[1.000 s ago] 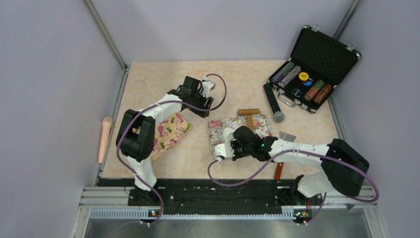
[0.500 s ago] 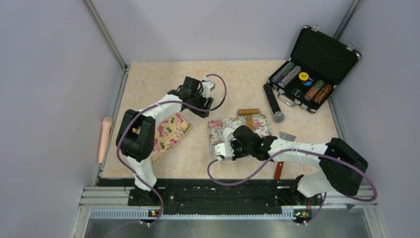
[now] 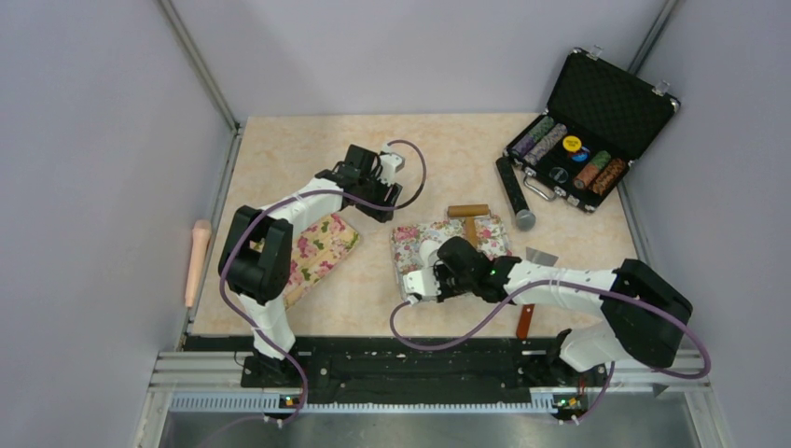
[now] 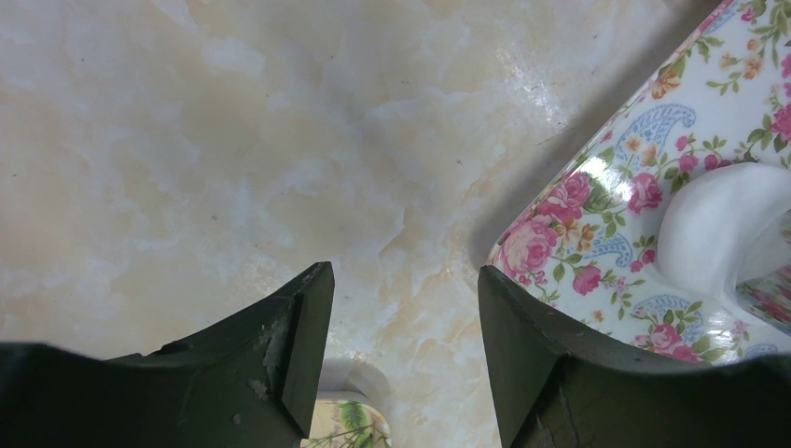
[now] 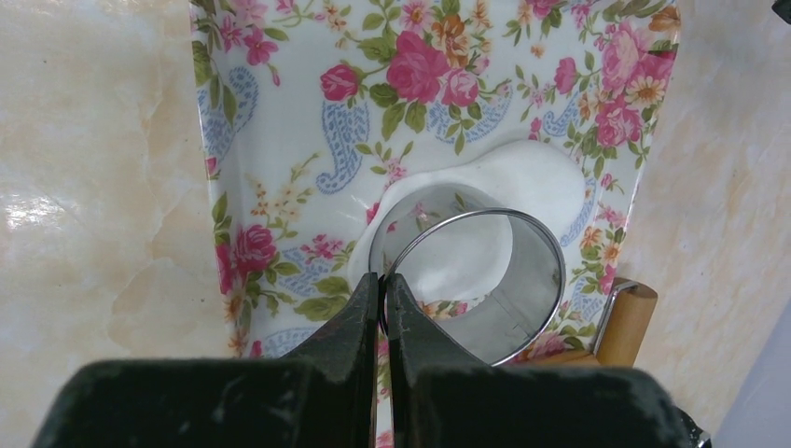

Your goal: Roll out the dumpling wrappers from the dough

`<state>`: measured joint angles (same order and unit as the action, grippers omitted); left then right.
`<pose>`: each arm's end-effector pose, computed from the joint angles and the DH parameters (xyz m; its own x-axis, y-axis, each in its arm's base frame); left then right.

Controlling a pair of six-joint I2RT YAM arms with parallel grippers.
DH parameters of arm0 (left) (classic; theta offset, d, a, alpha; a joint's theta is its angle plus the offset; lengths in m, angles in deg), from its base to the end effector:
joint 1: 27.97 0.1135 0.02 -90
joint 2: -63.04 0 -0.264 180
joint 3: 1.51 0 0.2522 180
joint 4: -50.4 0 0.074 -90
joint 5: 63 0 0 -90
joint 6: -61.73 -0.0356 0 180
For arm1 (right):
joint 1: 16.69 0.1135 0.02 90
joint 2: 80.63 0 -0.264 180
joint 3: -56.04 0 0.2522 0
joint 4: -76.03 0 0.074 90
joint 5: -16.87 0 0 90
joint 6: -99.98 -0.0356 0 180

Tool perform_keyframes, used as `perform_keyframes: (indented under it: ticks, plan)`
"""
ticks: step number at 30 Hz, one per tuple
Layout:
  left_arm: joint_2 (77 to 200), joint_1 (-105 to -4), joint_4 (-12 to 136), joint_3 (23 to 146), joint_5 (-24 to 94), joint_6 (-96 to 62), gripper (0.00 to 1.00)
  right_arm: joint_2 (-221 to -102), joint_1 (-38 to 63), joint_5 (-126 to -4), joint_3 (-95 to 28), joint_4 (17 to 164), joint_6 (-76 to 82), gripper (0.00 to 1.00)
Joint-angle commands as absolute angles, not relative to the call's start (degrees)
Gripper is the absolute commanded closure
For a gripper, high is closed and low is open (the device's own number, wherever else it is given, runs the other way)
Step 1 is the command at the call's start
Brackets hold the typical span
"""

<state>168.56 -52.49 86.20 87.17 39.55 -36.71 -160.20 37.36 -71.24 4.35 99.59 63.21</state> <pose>0.3589 -0.1722 0.2084 -0.6383 0.4486 -0.6256 0.6255 0.7759 -0.0818 0.1537 0.2140 0.1695 0.3830 -0.8356 -0.3938 -0.8593 -0.1658 -0.4839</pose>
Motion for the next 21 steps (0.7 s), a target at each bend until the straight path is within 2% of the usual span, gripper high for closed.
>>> perform_keyframes:
  ticks: [1, 21]
  plan:
    - [166.6, -52.23, 83.86, 86.69, 39.66, -36.6, 0.36, -157.12, 38.84, -74.77, 3.75, 98.54, 64.47, 1.0]
    - [166.28, -52.06, 83.85, 86.47, 39.65, -36.7, 0.36, -159.48, 39.94, -73.47, 4.49, 97.86, 63.71, 1.0]
